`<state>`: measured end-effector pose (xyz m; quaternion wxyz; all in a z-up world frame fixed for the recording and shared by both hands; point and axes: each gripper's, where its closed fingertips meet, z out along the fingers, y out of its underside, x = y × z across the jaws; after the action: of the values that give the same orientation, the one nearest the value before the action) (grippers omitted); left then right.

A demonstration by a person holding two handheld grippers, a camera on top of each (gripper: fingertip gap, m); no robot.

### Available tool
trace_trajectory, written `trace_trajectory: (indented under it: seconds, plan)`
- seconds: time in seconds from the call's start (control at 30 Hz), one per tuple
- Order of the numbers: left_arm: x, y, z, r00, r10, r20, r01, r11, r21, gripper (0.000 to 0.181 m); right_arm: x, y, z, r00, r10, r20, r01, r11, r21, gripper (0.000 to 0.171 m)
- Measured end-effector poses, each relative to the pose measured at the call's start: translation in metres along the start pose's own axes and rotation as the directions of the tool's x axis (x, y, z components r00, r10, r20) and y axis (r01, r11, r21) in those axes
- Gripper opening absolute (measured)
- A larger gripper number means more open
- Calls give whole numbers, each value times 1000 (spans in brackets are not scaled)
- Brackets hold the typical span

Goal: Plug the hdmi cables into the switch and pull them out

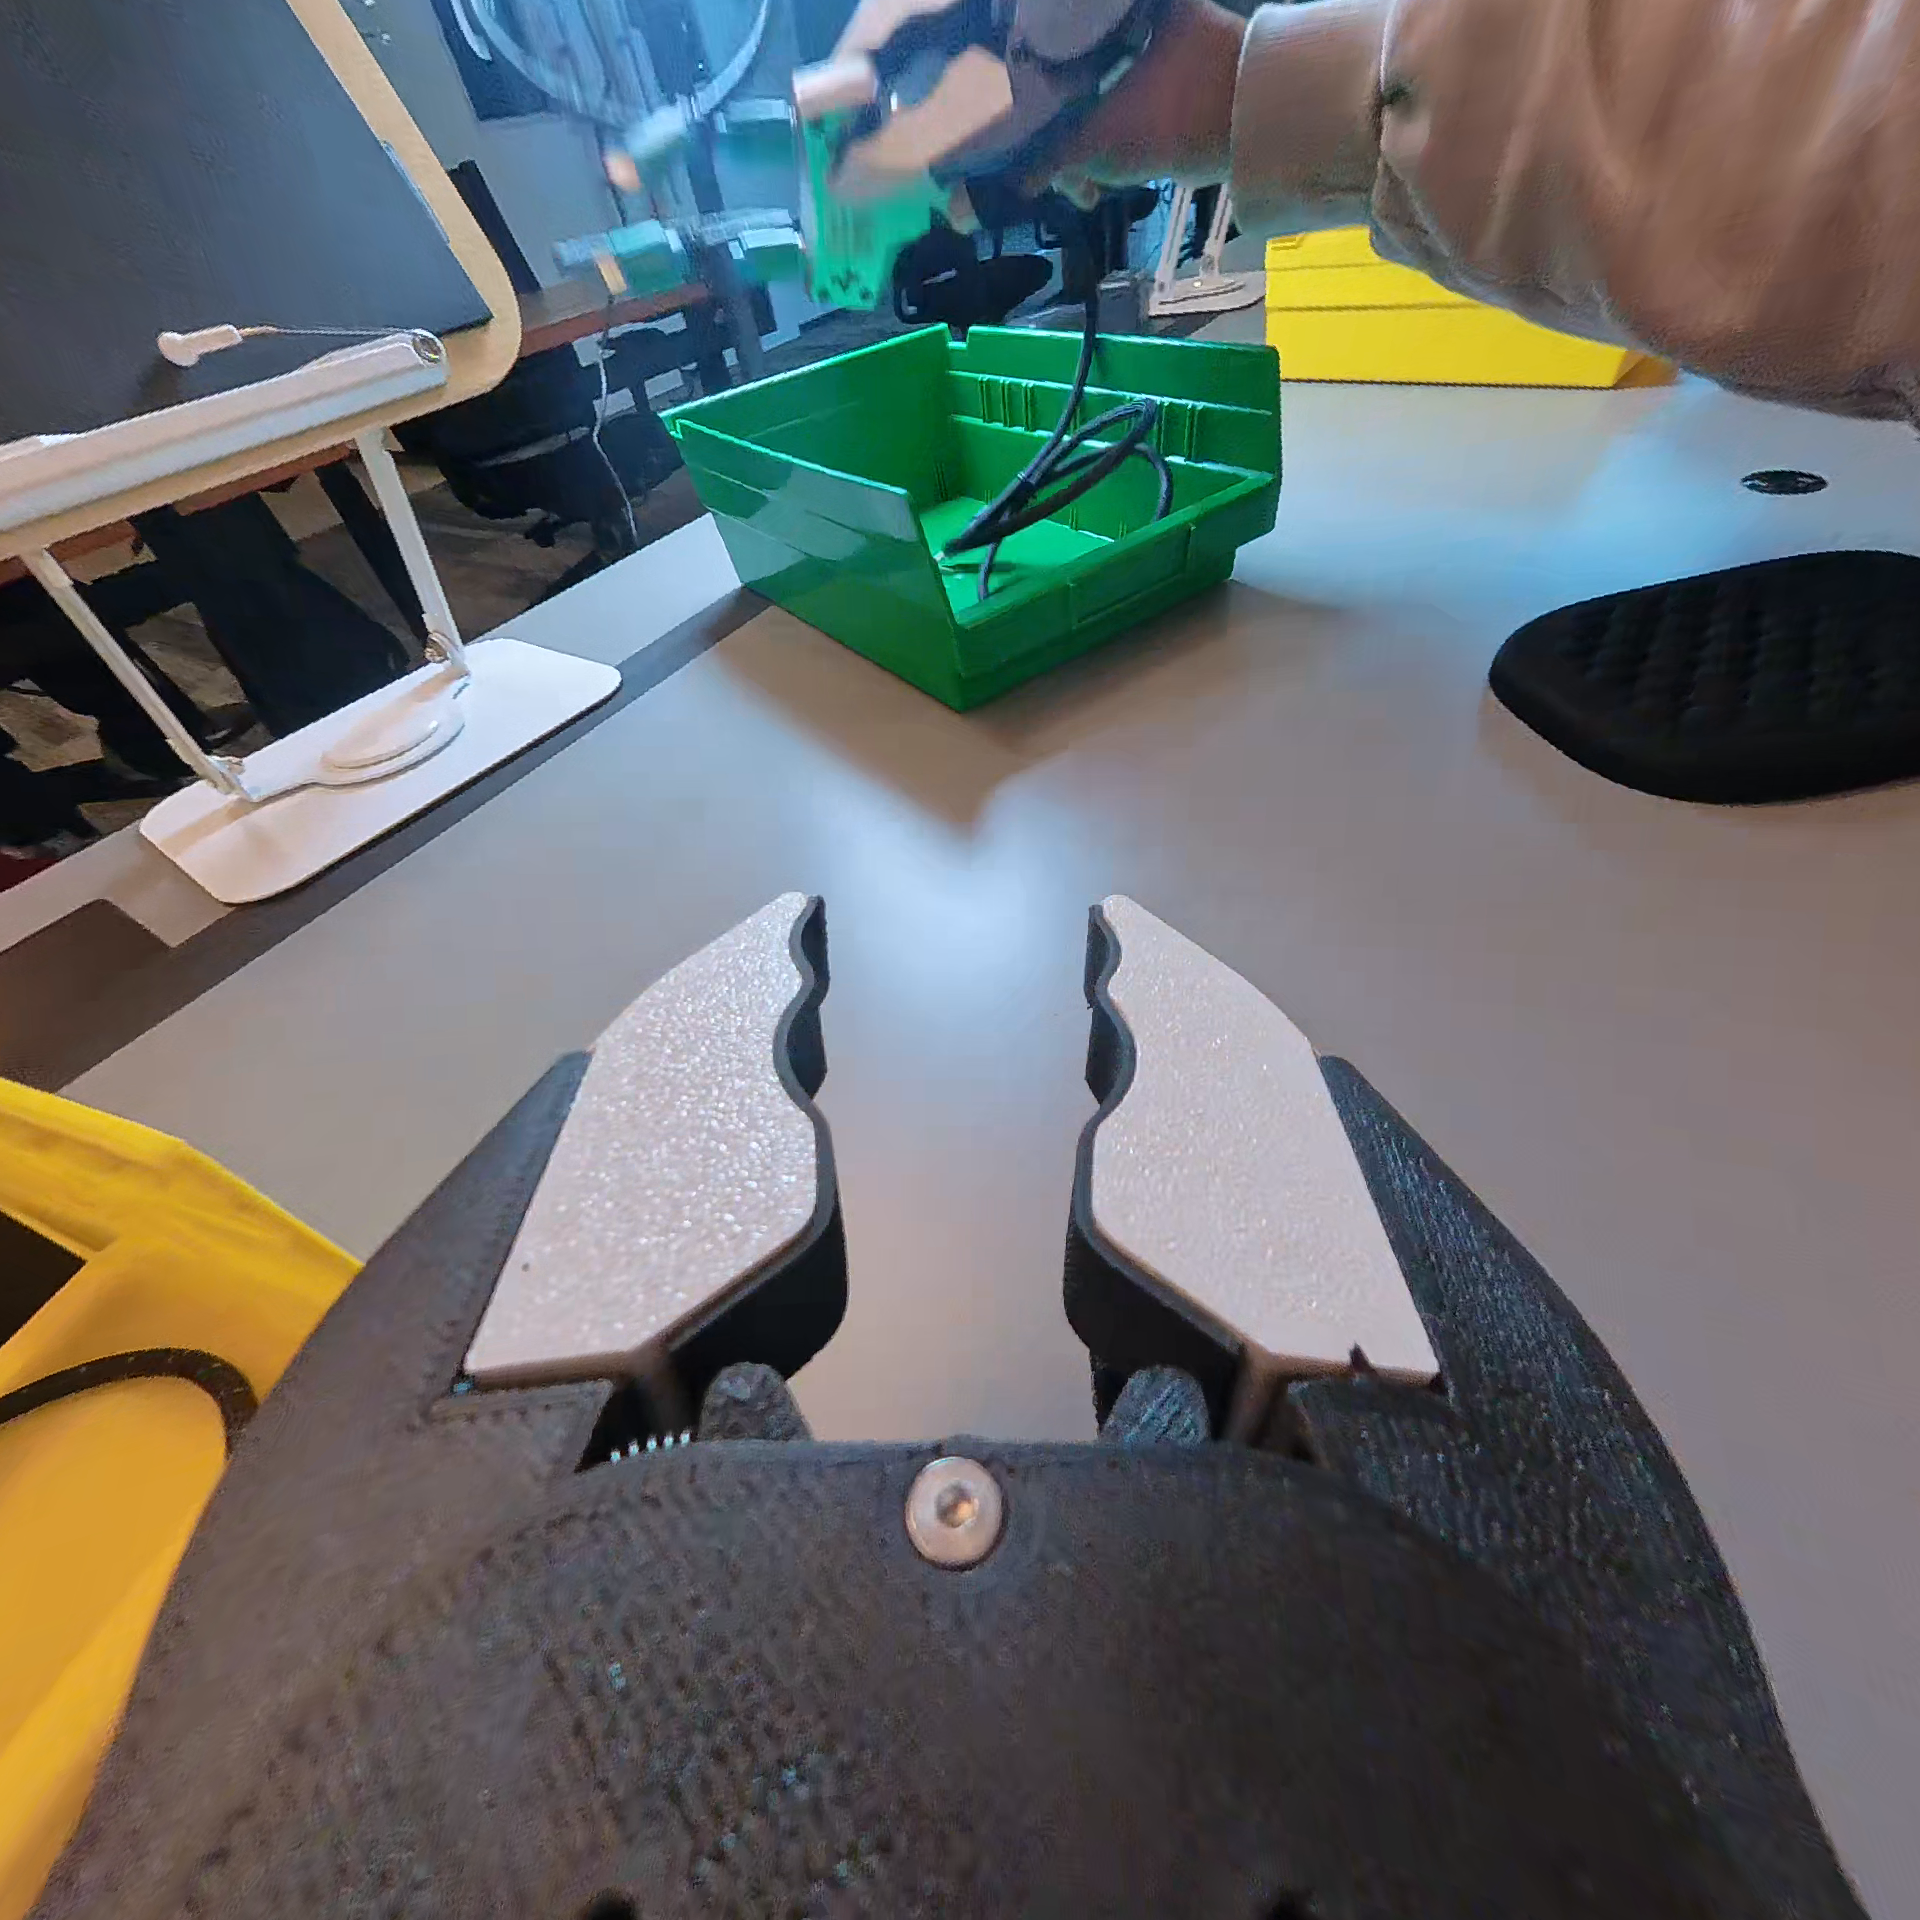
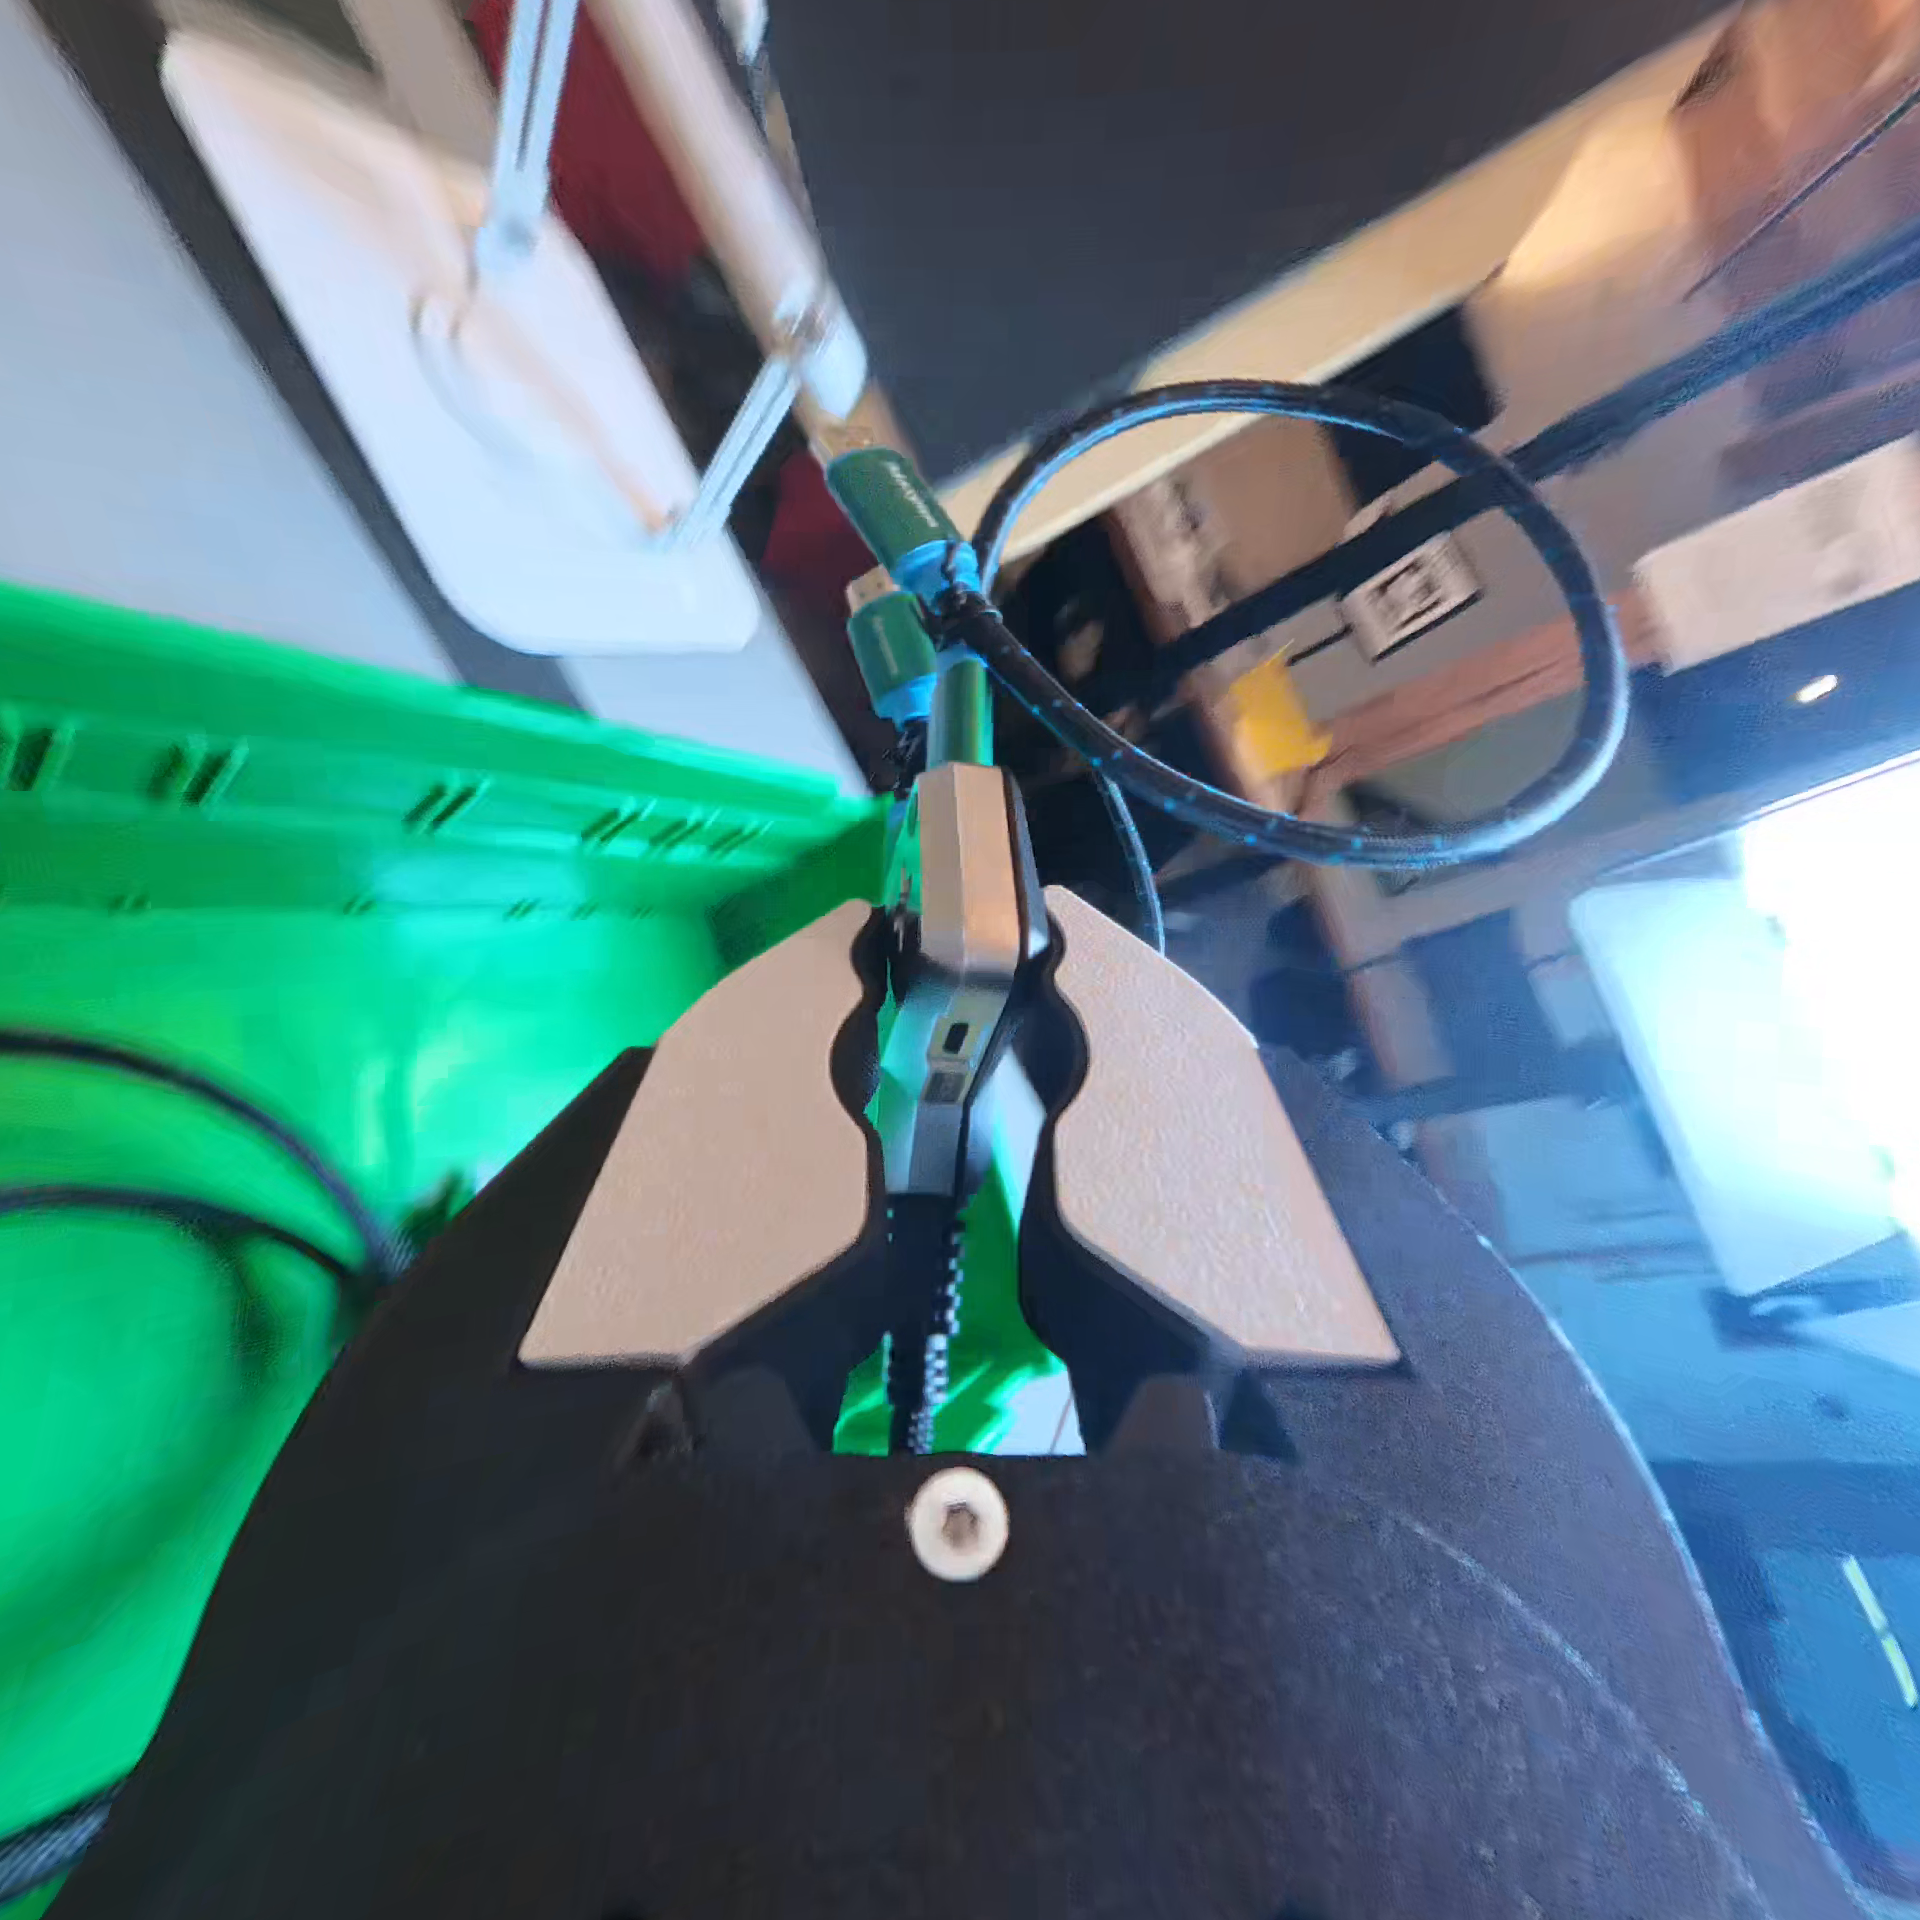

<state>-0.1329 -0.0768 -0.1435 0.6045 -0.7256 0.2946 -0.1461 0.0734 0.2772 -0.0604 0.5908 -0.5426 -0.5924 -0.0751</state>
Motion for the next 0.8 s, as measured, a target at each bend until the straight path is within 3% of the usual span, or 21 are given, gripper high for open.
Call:
trace_trajectory:
  seconds: [0.1, 0.27, 0.37, 0.5, 0.6, 0.7, 0.8]
  plan:
    - [4, 4, 5, 1000, 5, -24, -6, 1000, -19, 48, -34, 41, 7, 988, 23, 151, 11, 976, -220, 24]
    - [12, 9, 9, 999, 27, -41, -29, 998, -48, 50, -46, 76, 10, 973, 107, 206, 6, 876, -483, 29]
    - [8, 11, 6, 1000, 20, -20, -21, 998, -56, 50, -43, 85, 7, 962, 172, 210, -24, 824, -566, 49]
    - [-5, 9, -2, 1000, -15, 20, 15, 999, -37, 51, -31, 35, -16, 914, 343, 219, -221, 871, -440, 57]
    - [-19, 7, -7, 998, -28, 60, 30, 999, -30, 52, -23, -18, -49, 870, 428, 244, -375, 896, -236, 58]
    - [-43, -1, -21, 988, -14, 152, 16, 1000, -12, 52, -36, -67, -92, 813, 494, 309, -514, 858, -19, 54]
    - [-86, -16, -52, 956, -12, 293, 10, 1000, 11, 50, -71, -89, -126, 759, 531, 376, -600, 795, 87, 50]
